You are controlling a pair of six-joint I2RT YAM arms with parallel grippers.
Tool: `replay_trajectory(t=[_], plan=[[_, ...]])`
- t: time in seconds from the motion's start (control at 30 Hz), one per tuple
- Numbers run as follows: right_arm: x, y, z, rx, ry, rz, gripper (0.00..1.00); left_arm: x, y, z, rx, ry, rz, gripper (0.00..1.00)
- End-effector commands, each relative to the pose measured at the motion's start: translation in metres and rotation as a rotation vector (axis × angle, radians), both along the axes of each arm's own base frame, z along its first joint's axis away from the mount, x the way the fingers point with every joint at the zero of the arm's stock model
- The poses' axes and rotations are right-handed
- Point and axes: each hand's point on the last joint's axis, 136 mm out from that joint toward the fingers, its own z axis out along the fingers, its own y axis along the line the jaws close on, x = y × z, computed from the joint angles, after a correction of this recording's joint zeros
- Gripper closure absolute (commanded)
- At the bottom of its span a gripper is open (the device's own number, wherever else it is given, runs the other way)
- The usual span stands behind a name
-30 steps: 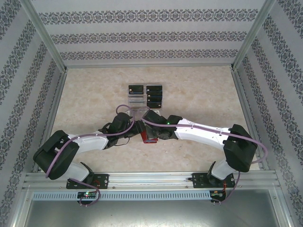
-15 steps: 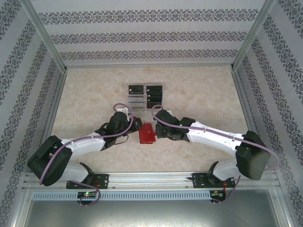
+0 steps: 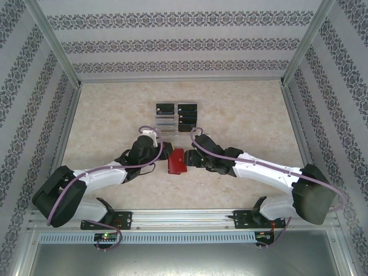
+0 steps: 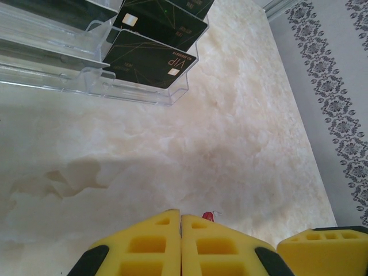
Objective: Put the credit cards into the card holder
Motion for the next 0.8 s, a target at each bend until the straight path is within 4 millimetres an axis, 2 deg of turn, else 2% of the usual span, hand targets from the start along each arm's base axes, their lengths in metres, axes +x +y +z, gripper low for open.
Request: replay_trajectory(t=[0.0, 0.23, 0.37, 0.5, 0.77], plan=[[0.001, 0.005, 0.0, 0.053, 0.009, -0.005, 0.42, -0.001, -0.005, 0.022, -0.029, -0.078, -0.022, 1.0], [0.0, 0.009, -0.019, 0.048, 0.044, -0.002, 0.49, 0.0, -0.006, 0.03, -0.051, -0.089, -0.023, 1.0], [0.001, 0.008, -0.03, 0.031, 0.065, -0.003, 0.64, 0.0, -0.007, 0.033, -0.062, -0.093, -0.023, 1.0], [0.002, 0.004, -0.039, 0.023, 0.081, -0.016, 0.73, 0.0, -0.008, 0.037, -0.074, -0.095, -0.026, 1.0], [0.006, 0.001, -0.041, 0.042, 0.088, -0.023, 0.75, 0.0, -0.01, 0.037, -0.082, -0.09, -0.032, 1.0]])
